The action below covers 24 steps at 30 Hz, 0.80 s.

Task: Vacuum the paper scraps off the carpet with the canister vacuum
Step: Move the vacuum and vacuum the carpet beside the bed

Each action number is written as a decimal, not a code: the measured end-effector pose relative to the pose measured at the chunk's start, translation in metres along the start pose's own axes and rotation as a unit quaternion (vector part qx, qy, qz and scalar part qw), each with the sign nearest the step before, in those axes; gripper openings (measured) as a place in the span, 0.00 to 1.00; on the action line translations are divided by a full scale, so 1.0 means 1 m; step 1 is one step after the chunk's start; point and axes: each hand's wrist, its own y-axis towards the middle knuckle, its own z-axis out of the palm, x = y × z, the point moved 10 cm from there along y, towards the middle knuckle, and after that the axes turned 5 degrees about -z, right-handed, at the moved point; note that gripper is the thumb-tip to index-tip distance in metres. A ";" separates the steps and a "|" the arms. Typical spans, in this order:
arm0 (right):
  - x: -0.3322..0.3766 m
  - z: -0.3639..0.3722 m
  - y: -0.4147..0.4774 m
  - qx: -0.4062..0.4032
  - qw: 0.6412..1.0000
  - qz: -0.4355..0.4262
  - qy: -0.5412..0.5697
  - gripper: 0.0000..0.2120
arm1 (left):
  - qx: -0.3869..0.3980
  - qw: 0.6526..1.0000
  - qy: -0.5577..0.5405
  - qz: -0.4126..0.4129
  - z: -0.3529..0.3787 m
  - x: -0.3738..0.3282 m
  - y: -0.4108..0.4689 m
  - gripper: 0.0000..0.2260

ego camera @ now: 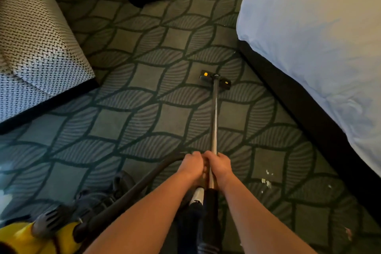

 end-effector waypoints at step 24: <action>-0.217 -0.032 -0.047 0.169 0.947 0.184 0.199 0.12 | -0.013 0.921 0.367 0.128 0.095 0.069 0.047 0.09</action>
